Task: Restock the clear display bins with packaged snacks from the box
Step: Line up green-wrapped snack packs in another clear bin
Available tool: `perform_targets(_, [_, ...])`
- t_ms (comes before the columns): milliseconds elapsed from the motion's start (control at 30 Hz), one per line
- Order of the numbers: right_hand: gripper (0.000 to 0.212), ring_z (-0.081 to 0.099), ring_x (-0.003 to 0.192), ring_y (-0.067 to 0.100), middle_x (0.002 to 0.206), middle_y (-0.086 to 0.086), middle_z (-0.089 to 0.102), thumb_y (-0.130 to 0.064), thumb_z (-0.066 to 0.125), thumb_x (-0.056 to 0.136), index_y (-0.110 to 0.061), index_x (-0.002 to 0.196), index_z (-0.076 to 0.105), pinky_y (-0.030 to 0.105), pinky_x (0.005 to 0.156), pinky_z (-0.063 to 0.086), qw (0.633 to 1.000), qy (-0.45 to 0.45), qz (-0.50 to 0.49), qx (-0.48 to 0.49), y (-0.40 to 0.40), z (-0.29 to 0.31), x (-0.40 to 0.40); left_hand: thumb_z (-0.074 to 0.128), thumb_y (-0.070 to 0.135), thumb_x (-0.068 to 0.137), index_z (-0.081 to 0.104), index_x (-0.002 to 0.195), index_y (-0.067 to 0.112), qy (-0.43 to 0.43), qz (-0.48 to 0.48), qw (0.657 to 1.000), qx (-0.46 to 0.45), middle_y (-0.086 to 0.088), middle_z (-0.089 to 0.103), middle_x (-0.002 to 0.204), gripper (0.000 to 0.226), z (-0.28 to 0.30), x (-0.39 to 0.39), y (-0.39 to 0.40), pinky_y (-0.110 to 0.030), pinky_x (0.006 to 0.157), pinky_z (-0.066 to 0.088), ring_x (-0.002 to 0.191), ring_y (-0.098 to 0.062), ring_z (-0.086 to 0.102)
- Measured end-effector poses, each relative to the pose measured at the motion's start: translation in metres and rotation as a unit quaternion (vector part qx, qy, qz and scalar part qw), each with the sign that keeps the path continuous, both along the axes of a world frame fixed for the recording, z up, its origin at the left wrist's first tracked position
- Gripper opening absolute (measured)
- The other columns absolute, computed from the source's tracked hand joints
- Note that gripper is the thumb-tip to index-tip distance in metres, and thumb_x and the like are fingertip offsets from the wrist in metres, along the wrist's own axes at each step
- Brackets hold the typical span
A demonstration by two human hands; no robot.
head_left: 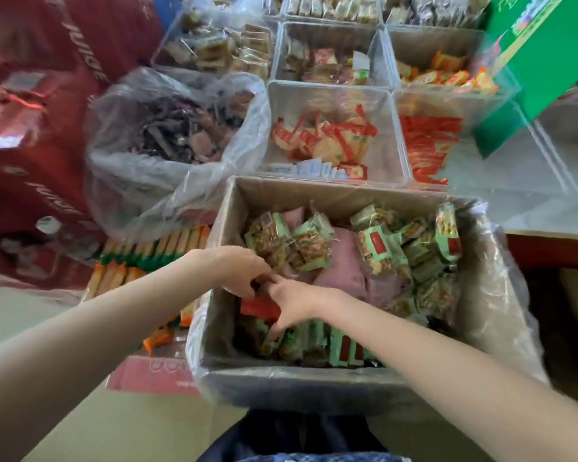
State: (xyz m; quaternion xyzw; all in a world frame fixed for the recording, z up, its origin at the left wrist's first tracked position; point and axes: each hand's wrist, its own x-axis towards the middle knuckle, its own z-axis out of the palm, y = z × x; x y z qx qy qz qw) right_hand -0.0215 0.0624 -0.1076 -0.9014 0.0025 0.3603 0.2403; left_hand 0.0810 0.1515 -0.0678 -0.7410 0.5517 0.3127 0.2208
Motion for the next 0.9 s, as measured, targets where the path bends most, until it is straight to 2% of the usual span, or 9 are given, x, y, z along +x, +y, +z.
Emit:
perform_targets(133, [0.04, 0.061, 0.092, 0.032, 0.102, 0.018, 0.062, -0.006, 0.057, 0.084, 0.0, 0.123, 0.049, 0.035, 0.075, 0.047, 0.999, -0.028, 0.028, 0.006, 0.015, -0.009, -0.023, 0.06, 0.043, 0.084, 0.031, 0.142, 0.031, -0.039, -0.008, 0.995, 0.094, -0.01, 0.044, 0.135, 0.066, -0.013, -0.003, -0.002, -0.044, 0.101, 0.04, 0.124, -0.032, 0.041])
perform_targets(233, [0.027, 0.061, 0.089, 0.031, 0.099, 0.016, 0.063, -0.003, 0.051, 0.084, -0.002, 0.109, 0.061, 0.034, 0.069, 0.048, 0.996, -0.039, 0.028, -0.073, -0.004, 0.006, -0.025, 0.062, 0.049, 0.081, 0.029, 0.144, 0.033, -0.057, -0.005, 0.99, 0.131, -0.009, 0.037, 0.139, 0.073, -0.016, -0.007, -0.004, -0.046, 0.103, 0.038, 0.128, -0.033, 0.034])
perform_targets(333, [0.007, 0.056, 0.074, 0.025, 0.082, 0.008, 0.058, -0.012, 0.057, 0.086, -0.006, 0.085, 0.059, 0.028, 0.058, 0.042, 0.995, 0.01, -0.033, -0.096, -0.047, 0.018, -0.025, 0.065, 0.054, 0.077, 0.035, 0.14, 0.032, -0.064, -0.013, 0.988, 0.143, -0.007, 0.042, 0.136, 0.073, -0.021, -0.008, -0.007, -0.043, 0.1, 0.039, 0.127, -0.033, 0.037])
perform_targets(400, [0.022, 0.053, 0.069, 0.019, 0.076, 0.0, 0.055, -0.026, 0.063, 0.086, -0.011, 0.075, 0.052, 0.025, 0.056, 0.04, 0.992, 0.041, -0.069, -0.095, -0.069, 0.028, -0.028, 0.066, 0.05, 0.078, 0.043, 0.134, 0.029, -0.057, -0.03, 0.994, 0.093, -0.004, 0.05, 0.129, 0.065, -0.024, -0.006, -0.008, -0.043, 0.098, 0.042, 0.121, -0.03, 0.044])
perform_targets(500, [0.026, 0.053, 0.071, 0.019, 0.079, 0.0, 0.053, -0.03, 0.066, 0.085, -0.008, 0.093, 0.056, 0.022, 0.052, 0.039, 0.988, 0.062, -0.076, -0.118, -0.078, 0.033, -0.035, 0.064, 0.039, 0.082, 0.042, 0.135, 0.021, -0.025, -0.07, 0.997, -0.027, -0.003, 0.051, 0.128, 0.06, -0.026, -0.01, -0.011, -0.037, 0.095, 0.044, 0.118, -0.025, 0.047])
perform_targets(567, [0.03, 0.051, 0.067, 0.018, 0.073, -0.003, 0.049, -0.034, 0.066, 0.084, -0.009, 0.087, 0.05, 0.023, 0.054, 0.039, 0.987, 0.062, -0.083, -0.12, -0.078, 0.029, -0.036, 0.063, 0.031, 0.084, 0.039, 0.138, 0.02, 0.008, -0.076, 0.996, -0.051, -0.003, 0.051, 0.129, 0.06, -0.027, -0.014, -0.013, -0.035, 0.095, 0.045, 0.119, -0.024, 0.048])
perform_targets(700, [0.025, 0.048, 0.057, 0.016, 0.071, 0.0, 0.052, -0.027, 0.06, 0.088, -0.007, 0.076, 0.051, 0.025, 0.051, 0.04, 0.985, 0.063, -0.103, -0.121, -0.08, 0.025, -0.036, 0.052, 0.018, 0.089, 0.054, 0.124, 0.015, 0.075, 0.0, 0.98, -0.184, -0.001, 0.064, 0.112, 0.035, -0.023, -0.01, -0.023, -0.028, 0.082, 0.048, 0.103, -0.02, 0.061])
perform_targets(800, [0.02, 0.062, 0.087, 0.024, 0.098, 0.01, 0.064, -0.015, 0.053, 0.091, -0.002, 0.101, 0.063, 0.032, 0.073, 0.051, 0.974, -0.076, -0.181, -0.109, -0.087, 0.028, -0.036, 0.047, 0.009, 0.088, 0.05, 0.13, 0.015, 0.023, 0.012, 0.949, -0.313, -0.003, 0.055, 0.123, 0.042, -0.017, -0.006, -0.04, -0.03, 0.09, 0.043, 0.116, -0.022, 0.052])
perform_targets(900, [0.021, 0.056, 0.1, 0.027, 0.107, 0.011, 0.058, -0.013, 0.049, 0.091, -0.004, 0.108, 0.058, 0.032, 0.077, 0.045, 0.931, -0.22, -0.259, -0.136, -0.091, 0.028, -0.027, 0.048, 0.012, 0.088, 0.031, 0.142, 0.021, -0.084, -0.019, 0.955, -0.283, 0.0, 0.032, 0.147, 0.057, -0.019, -0.001, -0.057, -0.037, 0.107, 0.031, 0.134, -0.023, 0.03])
